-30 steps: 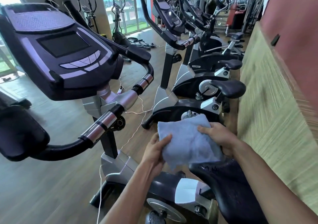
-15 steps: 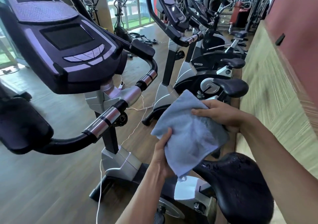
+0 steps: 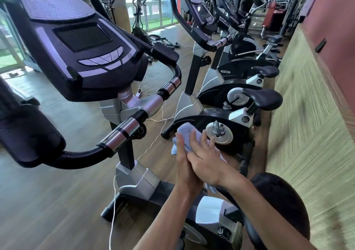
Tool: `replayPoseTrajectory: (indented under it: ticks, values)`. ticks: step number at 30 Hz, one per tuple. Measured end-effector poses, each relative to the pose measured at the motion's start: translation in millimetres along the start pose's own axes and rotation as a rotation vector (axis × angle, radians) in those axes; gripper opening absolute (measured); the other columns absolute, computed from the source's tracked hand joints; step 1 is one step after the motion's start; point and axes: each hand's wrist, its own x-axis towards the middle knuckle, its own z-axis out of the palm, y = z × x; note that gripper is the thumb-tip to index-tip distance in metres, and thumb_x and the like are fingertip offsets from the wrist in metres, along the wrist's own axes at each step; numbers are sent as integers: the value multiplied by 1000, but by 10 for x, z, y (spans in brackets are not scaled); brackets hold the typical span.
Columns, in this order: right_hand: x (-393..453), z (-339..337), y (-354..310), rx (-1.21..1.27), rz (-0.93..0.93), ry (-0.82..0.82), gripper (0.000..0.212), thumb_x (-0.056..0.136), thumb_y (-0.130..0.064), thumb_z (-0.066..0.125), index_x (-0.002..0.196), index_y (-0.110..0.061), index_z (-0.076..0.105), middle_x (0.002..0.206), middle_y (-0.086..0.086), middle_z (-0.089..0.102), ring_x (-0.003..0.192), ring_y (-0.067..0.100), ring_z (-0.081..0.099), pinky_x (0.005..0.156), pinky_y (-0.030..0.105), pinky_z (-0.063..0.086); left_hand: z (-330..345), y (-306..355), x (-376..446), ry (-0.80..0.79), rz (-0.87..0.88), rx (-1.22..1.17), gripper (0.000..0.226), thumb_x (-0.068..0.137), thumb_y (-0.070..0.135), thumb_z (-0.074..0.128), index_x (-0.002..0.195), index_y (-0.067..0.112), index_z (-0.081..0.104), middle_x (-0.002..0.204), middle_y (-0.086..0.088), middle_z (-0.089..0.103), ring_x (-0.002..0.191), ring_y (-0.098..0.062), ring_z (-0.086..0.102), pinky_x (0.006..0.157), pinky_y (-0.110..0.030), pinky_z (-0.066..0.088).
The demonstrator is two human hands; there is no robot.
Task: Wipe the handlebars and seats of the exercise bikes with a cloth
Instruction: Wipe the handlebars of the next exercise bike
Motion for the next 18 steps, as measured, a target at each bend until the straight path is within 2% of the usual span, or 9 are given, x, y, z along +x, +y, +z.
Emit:
replayPoseTrajectory:
  ticks: [2,4,6,7,9,11,14,16,18]
  values:
    - [-22,-59,111,226,-97,-24,57,108,-17,32,162,-30,20,170,2,-10,155,20,-19,126,42,-6,-92,89,25,12,-5,32,66,84,50,73,141,19,58,126,-1,71,116,-20,68,96,-38,55]
    - [-45,-197,233,508,-172,40,52,105,-6,44,152,-26,43,167,-4,22,154,8,18,127,32,15,-203,217,80,14,-27,60,57,86,35,71,131,0,64,115,-14,73,104,-28,71,92,-38,60]
    - [10,-305,386,619,-182,262,42,103,-14,55,143,-25,54,155,-7,48,136,-1,47,118,26,36,-233,353,73,-12,-51,79,60,88,34,62,133,-5,62,129,-21,67,117,-34,66,106,-43,52]
    - [45,-321,457,603,-155,332,41,101,-28,63,141,-26,56,149,-8,54,132,1,52,114,29,42,-208,410,60,-34,-56,81,62,90,33,57,137,-6,59,136,-21,64,122,-34,62,112,-45,46]
    - [118,-287,548,667,-135,244,57,92,-47,71,140,-21,55,141,-1,62,125,13,62,105,32,51,-138,480,72,-79,-54,120,58,92,28,51,137,-8,58,135,-20,64,118,-34,61,110,-46,47]
    - [159,-156,581,843,-160,111,53,91,-38,72,136,-14,57,129,6,71,115,21,70,92,29,57,-61,578,109,-84,-41,225,54,92,24,54,134,-9,58,123,-22,65,107,-34,64,98,-45,54]
    - [176,-31,611,945,-156,156,42,85,-28,75,119,-5,68,109,10,77,97,25,75,78,30,59,-115,775,244,-16,96,521,33,90,12,66,118,-5,65,107,-19,71,96,-29,68,87,-39,58]
    - [244,7,652,1012,-80,156,43,79,-32,80,109,-1,72,105,14,78,93,30,74,79,40,61,-180,897,280,-23,205,688,17,89,-3,68,106,2,67,97,-11,74,92,-25,70,84,-34,60]
    - [302,25,660,1076,38,101,42,80,-29,83,106,2,73,104,17,77,92,35,74,83,47,61,-211,957,285,-50,327,863,24,86,-5,74,107,7,68,98,-5,75,93,-17,72,81,-31,58]
